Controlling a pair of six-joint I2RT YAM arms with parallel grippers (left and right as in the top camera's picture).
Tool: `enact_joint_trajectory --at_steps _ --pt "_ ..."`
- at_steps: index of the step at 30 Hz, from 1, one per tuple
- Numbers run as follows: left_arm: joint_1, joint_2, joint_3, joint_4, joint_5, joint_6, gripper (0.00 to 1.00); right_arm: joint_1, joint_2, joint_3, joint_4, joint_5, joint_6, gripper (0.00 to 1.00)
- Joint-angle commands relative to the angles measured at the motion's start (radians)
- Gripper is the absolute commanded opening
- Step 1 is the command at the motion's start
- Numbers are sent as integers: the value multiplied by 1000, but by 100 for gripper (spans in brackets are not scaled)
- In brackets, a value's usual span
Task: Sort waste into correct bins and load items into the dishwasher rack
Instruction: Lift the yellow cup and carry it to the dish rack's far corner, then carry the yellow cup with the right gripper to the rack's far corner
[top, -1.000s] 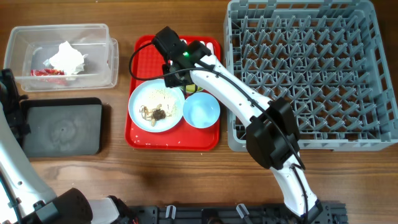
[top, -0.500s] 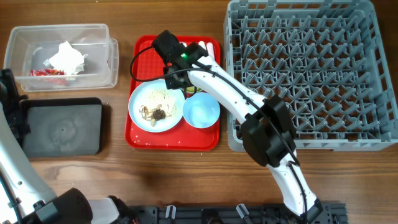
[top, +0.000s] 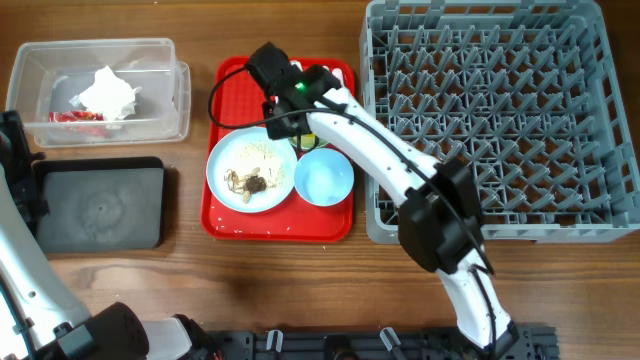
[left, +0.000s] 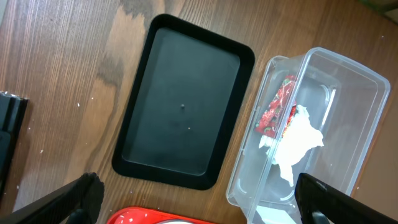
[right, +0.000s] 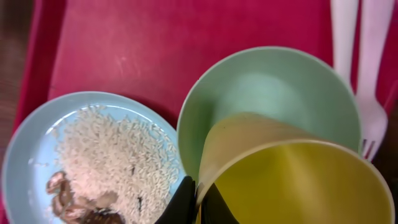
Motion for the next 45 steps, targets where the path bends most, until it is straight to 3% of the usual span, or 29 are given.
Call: enact_joint_trajectory --at_steps 1,10,14,22,30,37,45 --pt "5 4 -2 -1 -5 -17 100 -45 -163 23 0 10 -40 4" --pt "5 4 -2 -2 -5 -17 100 -338 -411 23 -8 -67 -128 4" --pt "5 4 -2 -2 -6 -17 100 -591 -411 14 -50 -409 -212 4" --pt "5 4 -2 -2 -6 -17 100 -956 -330 -55 -74 -860 -324 4" --pt "5 4 -2 -2 -5 -17 100 -1112 -140 -106 -99 -1376 -544 4" --pt "5 4 -2 -2 -6 -17 100 -1137 24 -106 138 -1725 -506 4" --pt "5 4 -2 -1 -5 -17 100 -1134 104 -106 418 -1648 -163 4"
